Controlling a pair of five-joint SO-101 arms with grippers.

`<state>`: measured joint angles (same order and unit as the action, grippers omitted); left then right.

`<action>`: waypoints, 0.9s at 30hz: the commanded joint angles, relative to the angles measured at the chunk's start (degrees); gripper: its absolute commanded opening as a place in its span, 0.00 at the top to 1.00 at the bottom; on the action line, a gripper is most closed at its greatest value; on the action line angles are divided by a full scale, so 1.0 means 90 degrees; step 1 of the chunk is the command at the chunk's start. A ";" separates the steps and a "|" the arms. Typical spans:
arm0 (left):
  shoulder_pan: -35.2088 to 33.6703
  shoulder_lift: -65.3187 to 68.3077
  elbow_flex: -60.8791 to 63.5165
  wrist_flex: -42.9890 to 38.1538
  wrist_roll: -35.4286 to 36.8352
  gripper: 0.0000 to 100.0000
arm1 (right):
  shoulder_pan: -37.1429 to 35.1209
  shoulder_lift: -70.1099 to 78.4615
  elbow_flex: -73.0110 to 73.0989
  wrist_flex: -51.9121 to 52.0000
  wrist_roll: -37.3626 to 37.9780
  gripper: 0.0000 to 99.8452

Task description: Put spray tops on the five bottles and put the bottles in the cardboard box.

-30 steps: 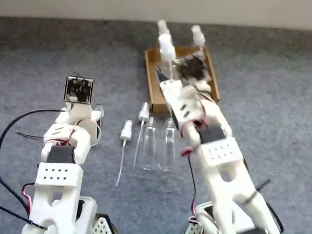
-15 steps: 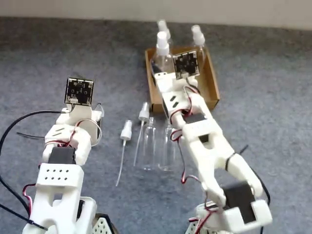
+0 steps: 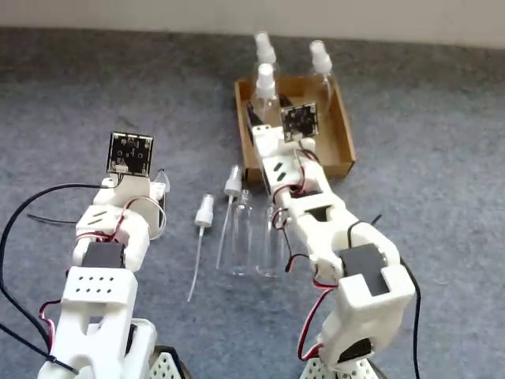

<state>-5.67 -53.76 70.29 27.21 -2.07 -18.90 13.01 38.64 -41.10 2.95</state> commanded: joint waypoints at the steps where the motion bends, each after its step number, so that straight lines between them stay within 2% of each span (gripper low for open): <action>1: -0.0034 -0.0054 -0.0044 -0.0137 0.0049 0.87 | 0.0132 0.0112 -0.0757 -0.0181 -0.0059 1.00; 23: -0.0034 -0.0054 -0.0034 -0.0137 0.0049 0.87 | 0.0151 0.0474 -0.0991 -0.0181 -0.0068 1.00; 27: -0.0034 -0.0054 -0.0034 -0.0137 0.0049 0.87 | 0.0151 0.0474 -0.1031 -0.0181 -0.0508 1.00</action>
<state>-5.67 -53.76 70.29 27.21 -2.07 -18.20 18.20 32.92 -41.36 0.84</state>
